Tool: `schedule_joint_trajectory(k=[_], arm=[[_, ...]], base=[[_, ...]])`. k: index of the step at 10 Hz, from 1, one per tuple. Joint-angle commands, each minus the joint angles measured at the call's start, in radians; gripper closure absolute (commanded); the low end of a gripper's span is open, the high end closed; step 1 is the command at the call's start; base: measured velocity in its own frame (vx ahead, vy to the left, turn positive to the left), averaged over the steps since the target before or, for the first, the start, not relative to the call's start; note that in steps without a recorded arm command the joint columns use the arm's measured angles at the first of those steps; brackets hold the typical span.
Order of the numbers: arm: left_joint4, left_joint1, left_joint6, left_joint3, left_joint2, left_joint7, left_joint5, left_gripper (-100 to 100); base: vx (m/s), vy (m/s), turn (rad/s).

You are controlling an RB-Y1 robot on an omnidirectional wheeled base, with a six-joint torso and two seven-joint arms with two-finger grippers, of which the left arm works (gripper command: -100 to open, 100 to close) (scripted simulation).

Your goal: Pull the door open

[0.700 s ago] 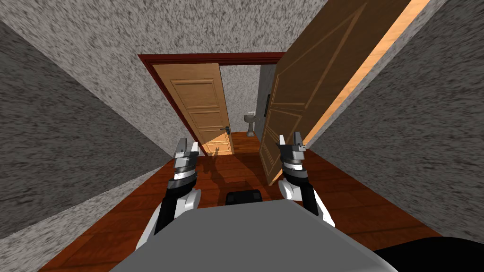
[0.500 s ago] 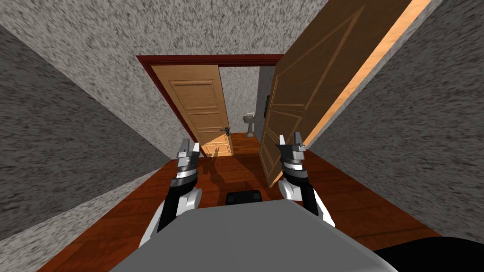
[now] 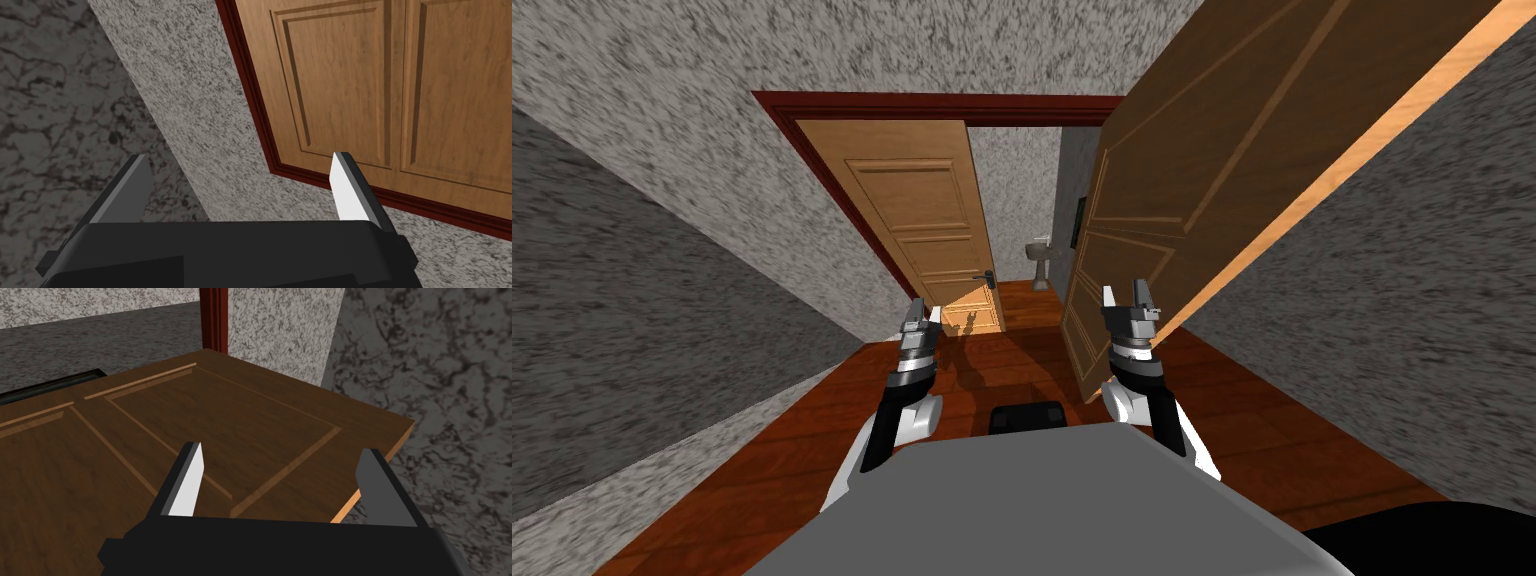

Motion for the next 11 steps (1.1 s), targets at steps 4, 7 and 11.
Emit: schedule_joint_trajectory(k=[4,7,11], arm=[[0.093,-0.041,0.010,0.012,0.016,0.016,0.015,-100],[0.157,-0.069,0.019,0.021,0.027,0.027,0.026,-100],[0.249,-0.110,0.031,0.033,0.041,0.044,0.041,-100]], base=[[0.091,0.017,-0.033],[0.107,0.014,-0.039],[0.093,0.019,-0.039]])
